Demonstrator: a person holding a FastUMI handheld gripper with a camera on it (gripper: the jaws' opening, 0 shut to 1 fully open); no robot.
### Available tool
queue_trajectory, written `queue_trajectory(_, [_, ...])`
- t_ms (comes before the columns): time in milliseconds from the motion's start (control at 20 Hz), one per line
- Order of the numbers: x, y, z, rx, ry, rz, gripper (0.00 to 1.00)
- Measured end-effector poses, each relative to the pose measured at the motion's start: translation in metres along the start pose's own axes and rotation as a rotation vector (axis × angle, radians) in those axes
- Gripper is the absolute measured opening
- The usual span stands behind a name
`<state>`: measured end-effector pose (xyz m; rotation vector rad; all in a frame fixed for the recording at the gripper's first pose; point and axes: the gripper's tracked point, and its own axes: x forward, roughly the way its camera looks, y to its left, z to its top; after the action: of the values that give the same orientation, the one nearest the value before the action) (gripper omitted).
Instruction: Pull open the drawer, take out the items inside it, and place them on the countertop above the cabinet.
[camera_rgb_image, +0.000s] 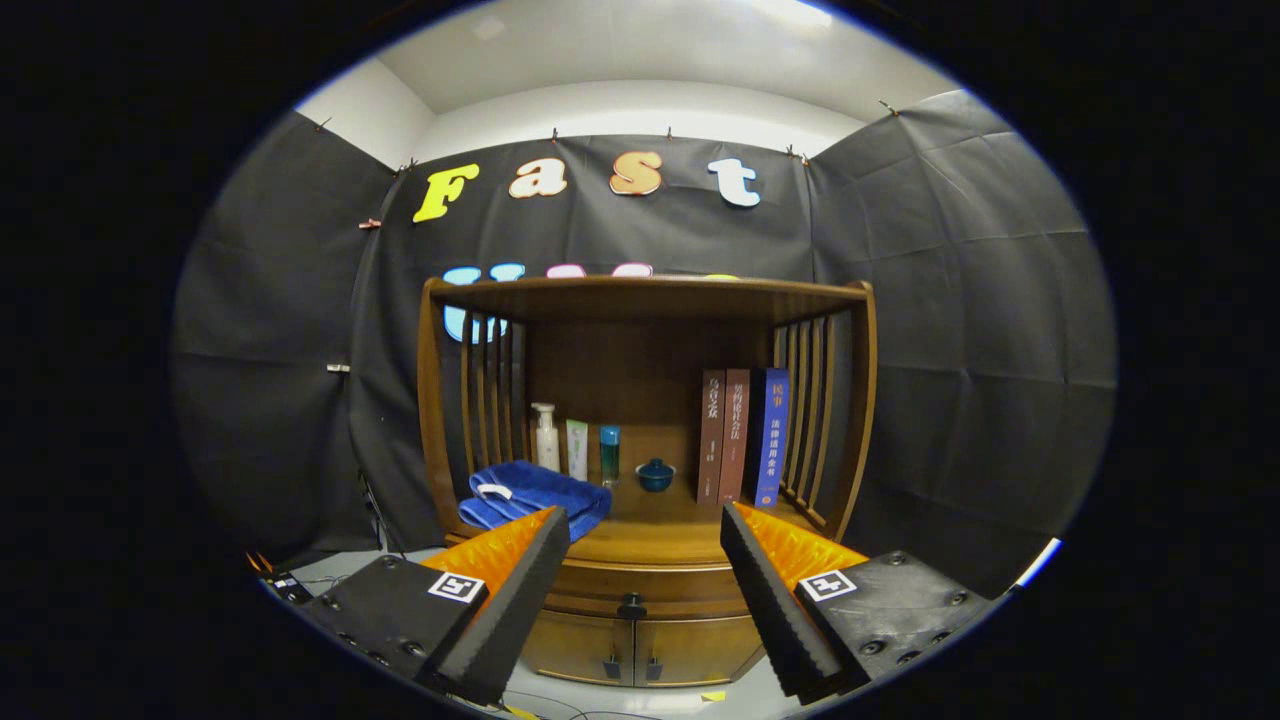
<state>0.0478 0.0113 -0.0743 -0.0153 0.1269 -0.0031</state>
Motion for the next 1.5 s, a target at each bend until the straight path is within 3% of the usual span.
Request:
queue_trajectory(550, [0.081, 0.008, -0.105, 0.054, 0.140, 0.022, 0.99])
queue_trajectory(1150, [0.146, 0.010, -0.240, 0.084, 0.326, -0.027, 0.99])
queue_trajectory(1300, [0.156, 0.011, -0.265, 0.099, 0.380, -0.020, 0.93])
queue_trajectory(1400, [0.158, 0.013, -0.274, 0.102, 0.399, -0.015, 0.81])
queue_trajectory(1500, [0.163, 0.016, -0.275, 0.098, 0.397, -0.006, 0.60])
